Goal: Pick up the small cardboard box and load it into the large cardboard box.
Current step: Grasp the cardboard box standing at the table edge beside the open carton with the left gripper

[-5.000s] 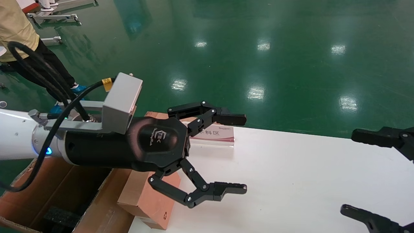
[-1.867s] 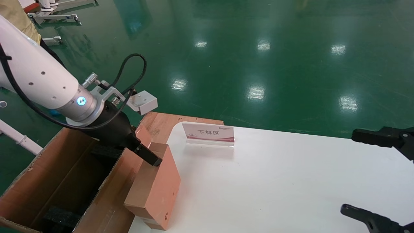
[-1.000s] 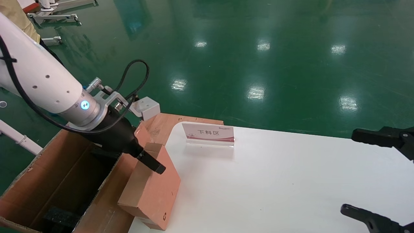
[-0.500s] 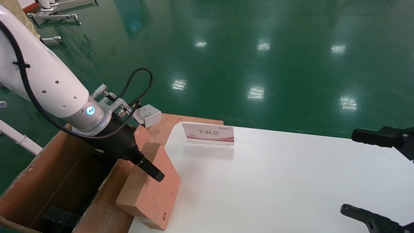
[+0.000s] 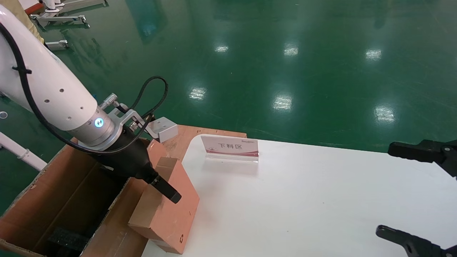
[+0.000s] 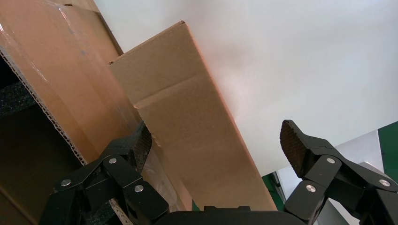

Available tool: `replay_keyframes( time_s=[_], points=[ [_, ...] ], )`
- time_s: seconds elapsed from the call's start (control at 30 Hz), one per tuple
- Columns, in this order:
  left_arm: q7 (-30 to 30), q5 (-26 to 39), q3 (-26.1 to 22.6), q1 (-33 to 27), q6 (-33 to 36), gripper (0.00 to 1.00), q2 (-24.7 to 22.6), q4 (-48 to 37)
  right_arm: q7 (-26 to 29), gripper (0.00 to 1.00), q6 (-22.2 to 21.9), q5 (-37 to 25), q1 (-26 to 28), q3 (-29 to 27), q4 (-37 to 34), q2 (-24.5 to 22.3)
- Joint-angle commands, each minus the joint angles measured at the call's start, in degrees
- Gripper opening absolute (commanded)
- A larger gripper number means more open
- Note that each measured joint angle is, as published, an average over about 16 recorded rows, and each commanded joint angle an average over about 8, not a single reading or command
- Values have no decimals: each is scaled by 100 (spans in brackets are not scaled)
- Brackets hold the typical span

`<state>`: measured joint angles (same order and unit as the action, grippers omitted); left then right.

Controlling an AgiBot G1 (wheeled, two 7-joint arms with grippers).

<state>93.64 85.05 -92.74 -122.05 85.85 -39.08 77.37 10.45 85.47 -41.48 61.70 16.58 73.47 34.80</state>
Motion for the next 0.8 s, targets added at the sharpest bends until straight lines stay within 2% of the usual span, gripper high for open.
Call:
replay_keyframes(
  time_s=[0.03, 0.1, 0.3, 0.37, 0.8],
  points=[
    [-3, -17, -1, 3, -1, 98, 2, 0, 0, 100, 0, 0, 0, 0, 0, 0],
    [-3, -14, 0, 3, -2, 83, 2, 0, 0, 100, 0, 0, 0, 0, 0, 0],
    [-3, -1, 2, 3, -3, 10, 1, 0, 0, 100, 0, 1, 0, 0, 0, 0],
    [-3, 3, 3, 3, -3, 0, 0, 0, 0, 100, 0, 1, 0, 0, 0, 0],
    [0, 20, 6, 1, -3, 0, -1, -1, 0, 100, 0, 1, 0, -1, 0, 0]
  ],
)
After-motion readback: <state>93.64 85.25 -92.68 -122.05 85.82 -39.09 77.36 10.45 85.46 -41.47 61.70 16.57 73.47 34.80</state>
